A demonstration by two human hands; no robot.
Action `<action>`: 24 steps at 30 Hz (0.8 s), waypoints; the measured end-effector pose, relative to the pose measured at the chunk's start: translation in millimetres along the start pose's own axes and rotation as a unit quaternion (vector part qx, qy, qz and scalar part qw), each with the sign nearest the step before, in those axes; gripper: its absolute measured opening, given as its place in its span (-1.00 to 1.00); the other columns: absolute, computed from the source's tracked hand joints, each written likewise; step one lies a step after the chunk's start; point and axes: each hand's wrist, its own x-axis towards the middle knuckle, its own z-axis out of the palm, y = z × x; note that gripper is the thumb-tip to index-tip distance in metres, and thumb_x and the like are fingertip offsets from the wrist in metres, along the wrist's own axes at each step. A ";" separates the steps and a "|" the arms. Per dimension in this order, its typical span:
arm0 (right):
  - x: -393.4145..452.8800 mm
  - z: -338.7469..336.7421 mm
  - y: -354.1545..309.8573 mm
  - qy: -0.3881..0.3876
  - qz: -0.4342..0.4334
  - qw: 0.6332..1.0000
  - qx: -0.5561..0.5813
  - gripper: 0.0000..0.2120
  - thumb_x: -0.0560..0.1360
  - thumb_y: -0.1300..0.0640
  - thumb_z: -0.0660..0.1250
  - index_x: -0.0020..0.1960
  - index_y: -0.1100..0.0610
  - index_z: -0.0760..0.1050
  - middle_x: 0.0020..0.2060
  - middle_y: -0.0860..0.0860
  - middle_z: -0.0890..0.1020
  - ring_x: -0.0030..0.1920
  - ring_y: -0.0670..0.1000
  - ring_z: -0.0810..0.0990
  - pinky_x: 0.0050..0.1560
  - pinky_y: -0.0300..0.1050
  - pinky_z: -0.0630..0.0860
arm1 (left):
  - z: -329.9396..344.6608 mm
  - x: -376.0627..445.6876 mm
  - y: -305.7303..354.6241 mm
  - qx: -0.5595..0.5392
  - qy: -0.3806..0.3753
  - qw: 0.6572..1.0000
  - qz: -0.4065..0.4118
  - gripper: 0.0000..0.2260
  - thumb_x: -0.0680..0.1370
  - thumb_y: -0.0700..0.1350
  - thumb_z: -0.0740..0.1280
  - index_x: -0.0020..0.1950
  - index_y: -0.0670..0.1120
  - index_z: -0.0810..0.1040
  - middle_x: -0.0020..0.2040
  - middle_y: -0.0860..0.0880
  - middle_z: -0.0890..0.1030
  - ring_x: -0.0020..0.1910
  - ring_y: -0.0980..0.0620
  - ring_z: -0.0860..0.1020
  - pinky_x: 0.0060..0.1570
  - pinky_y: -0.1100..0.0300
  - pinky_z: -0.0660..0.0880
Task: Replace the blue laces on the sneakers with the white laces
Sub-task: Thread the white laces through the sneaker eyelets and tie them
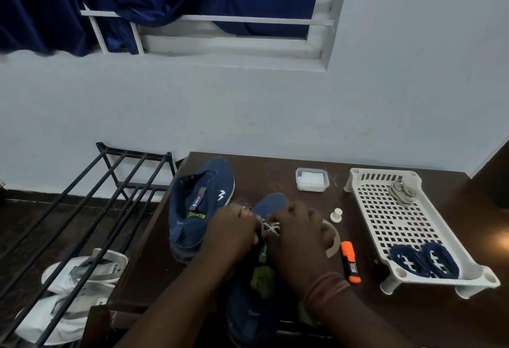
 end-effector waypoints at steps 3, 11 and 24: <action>10.1 -22.9 -8.7 -0.043 -0.028 0.949 0.311 -0.84 0.59 0.12 0.23 -0.09 0.03 0.57 -0.20 -0.06 0.63 -0.18 -0.11 0.58 -0.12 -0.09 0.49 | -15.4 2.2 24.2 -0.124 -0.022 0.991 0.031 -0.89 0.53 -0.19 0.39 -0.06 -0.23 0.64 -0.44 -0.11 0.54 -0.47 0.02 0.48 -0.33 0.17 0.48; 27.0 -82.5 -13.5 -0.042 0.031 0.718 0.695 -0.78 0.64 0.14 0.21 0.04 0.17 0.64 -0.48 -0.01 0.29 -0.50 -0.07 0.14 -0.47 -0.21 0.10 | -22.6 9.3 9.4 0.083 -0.056 0.993 0.057 -0.80 0.46 0.04 0.50 -0.12 -0.08 0.63 -0.24 -0.05 0.67 -0.28 0.04 0.59 -0.20 0.11 0.54; 6.6 2.3 -2.5 -0.015 -0.054 0.996 0.073 -0.76 0.53 0.09 0.22 -0.23 0.09 0.60 -0.26 0.01 0.64 -0.19 0.07 0.56 -0.14 -0.11 0.39 | -13.6 30.7 -10.1 0.224 -0.048 0.972 -0.043 -0.81 0.58 -0.15 0.30 0.10 -0.21 0.62 -0.26 0.00 0.49 -0.12 -0.03 0.48 -0.30 0.24 0.42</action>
